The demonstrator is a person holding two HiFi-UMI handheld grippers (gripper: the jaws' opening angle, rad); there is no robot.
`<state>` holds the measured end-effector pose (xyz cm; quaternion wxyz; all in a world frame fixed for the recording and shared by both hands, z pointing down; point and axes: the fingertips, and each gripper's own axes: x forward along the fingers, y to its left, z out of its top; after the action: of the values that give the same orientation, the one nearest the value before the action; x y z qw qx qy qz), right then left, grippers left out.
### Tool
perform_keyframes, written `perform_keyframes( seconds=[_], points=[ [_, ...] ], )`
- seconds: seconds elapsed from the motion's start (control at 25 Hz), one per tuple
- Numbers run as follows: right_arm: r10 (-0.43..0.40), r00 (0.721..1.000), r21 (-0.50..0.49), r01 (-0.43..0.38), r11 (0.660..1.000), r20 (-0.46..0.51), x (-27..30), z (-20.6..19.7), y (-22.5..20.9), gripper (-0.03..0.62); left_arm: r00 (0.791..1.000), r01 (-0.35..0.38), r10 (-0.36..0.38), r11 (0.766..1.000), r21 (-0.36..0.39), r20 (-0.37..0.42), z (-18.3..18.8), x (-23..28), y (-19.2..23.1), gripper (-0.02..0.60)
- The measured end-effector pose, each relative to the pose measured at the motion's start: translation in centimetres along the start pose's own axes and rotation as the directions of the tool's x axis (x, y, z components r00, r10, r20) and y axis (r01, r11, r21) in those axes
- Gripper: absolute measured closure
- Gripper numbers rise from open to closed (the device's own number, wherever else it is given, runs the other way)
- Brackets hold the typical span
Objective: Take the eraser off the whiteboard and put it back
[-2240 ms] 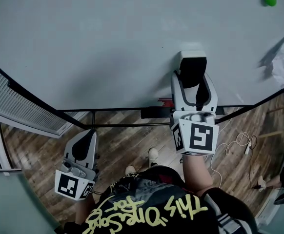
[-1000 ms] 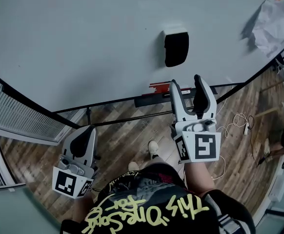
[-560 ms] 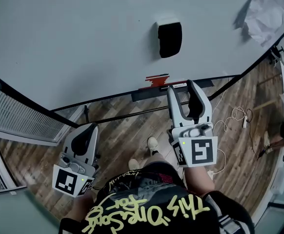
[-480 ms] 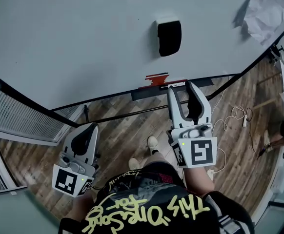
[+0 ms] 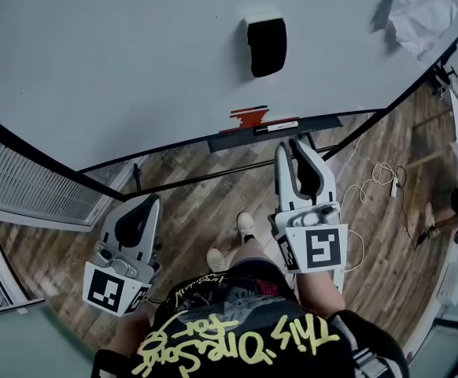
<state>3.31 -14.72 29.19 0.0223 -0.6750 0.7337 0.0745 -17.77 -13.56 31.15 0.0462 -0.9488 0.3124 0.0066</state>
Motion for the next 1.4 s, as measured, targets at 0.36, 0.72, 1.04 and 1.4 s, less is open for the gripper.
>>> perform_keyframes(
  seconds=[0.36,0.72,1.04,1.4],
  points=[
    [-0.004,0.999,0.006,0.005,1.0,-0.041,-2.0,-1.1,0.2,0.568,1.0,0.028,-0.028,1.0,-0.003,-0.009,-0.4,-0.5,-1.2,0.574],
    [0.08,0.994,0.014,-0.079,0.997,-0.074,-3.0,-2.1,1.3,0.574,1.0,0.001,-0.001,1.0,0.008,-0.003,0.2,-0.5,-2.2,0.574],
    [0.153,0.988,0.059,-0.151,0.987,-0.025,-3.8,-0.8,1.4,0.58,0.999,-0.038,0.038,0.999,0.008,0.0,0.8,0.0,-4.6,0.574],
    [0.246,0.965,0.064,-0.24,0.969,-0.094,-6.2,-2.2,0.9,0.586,0.998,-0.07,0.07,0.997,0.007,0.002,1.0,0.1,-7.7,0.574]
  ],
)
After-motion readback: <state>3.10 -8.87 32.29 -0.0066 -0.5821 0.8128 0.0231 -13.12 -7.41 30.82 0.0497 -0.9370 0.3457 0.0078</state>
